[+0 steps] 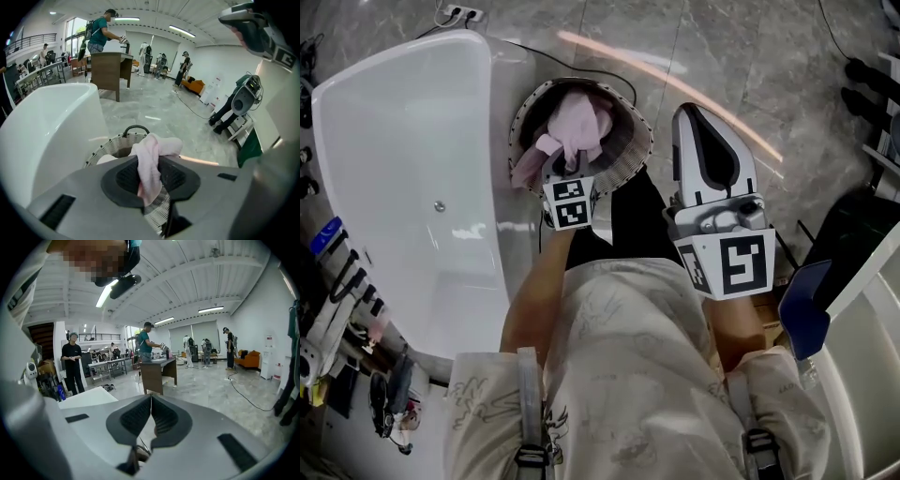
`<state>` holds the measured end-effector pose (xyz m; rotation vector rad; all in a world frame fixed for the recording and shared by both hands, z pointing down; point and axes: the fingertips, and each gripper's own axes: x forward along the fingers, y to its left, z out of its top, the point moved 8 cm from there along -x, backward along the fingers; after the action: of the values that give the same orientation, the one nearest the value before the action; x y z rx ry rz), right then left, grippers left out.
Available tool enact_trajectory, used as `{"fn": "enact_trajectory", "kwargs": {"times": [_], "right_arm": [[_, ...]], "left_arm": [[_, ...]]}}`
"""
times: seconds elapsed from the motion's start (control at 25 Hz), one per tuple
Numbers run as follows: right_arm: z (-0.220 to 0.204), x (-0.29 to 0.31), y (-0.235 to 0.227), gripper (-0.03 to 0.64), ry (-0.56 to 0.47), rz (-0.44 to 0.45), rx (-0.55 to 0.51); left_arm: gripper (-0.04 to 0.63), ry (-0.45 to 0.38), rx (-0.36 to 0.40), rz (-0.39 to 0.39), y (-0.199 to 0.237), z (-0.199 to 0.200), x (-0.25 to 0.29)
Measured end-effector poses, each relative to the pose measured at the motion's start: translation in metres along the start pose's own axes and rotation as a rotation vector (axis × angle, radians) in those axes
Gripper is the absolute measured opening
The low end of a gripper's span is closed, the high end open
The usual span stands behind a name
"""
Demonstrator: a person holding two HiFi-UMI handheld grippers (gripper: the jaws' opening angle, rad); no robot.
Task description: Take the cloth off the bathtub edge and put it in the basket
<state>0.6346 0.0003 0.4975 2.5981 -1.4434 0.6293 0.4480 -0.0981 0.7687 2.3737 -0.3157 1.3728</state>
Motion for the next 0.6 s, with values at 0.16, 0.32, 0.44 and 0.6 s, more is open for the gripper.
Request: {"fn": "enact_trajectory", "kwargs": {"times": [0.16, 0.32, 0.44, 0.6], "right_arm": [[-0.01, 0.004, 0.001, -0.011, 0.023, 0.004, 0.001], [-0.022, 0.008, 0.001, -0.011, 0.047, 0.007, 0.004], [-0.029, 0.01, 0.0, -0.011, 0.061, 0.007, 0.01], [-0.035, 0.012, 0.001, -0.011, 0.072, 0.014, 0.009]], "left_arm": [[0.094, 0.054, -0.004, 0.004, 0.008, -0.012, 0.023], [0.094, 0.101, -0.006, 0.001, 0.013, -0.023, 0.044], [0.094, 0.139, -0.01, -0.006, 0.019, -0.03, 0.057], [0.094, 0.179, -0.024, 0.0, 0.022, -0.034, 0.066]]}}
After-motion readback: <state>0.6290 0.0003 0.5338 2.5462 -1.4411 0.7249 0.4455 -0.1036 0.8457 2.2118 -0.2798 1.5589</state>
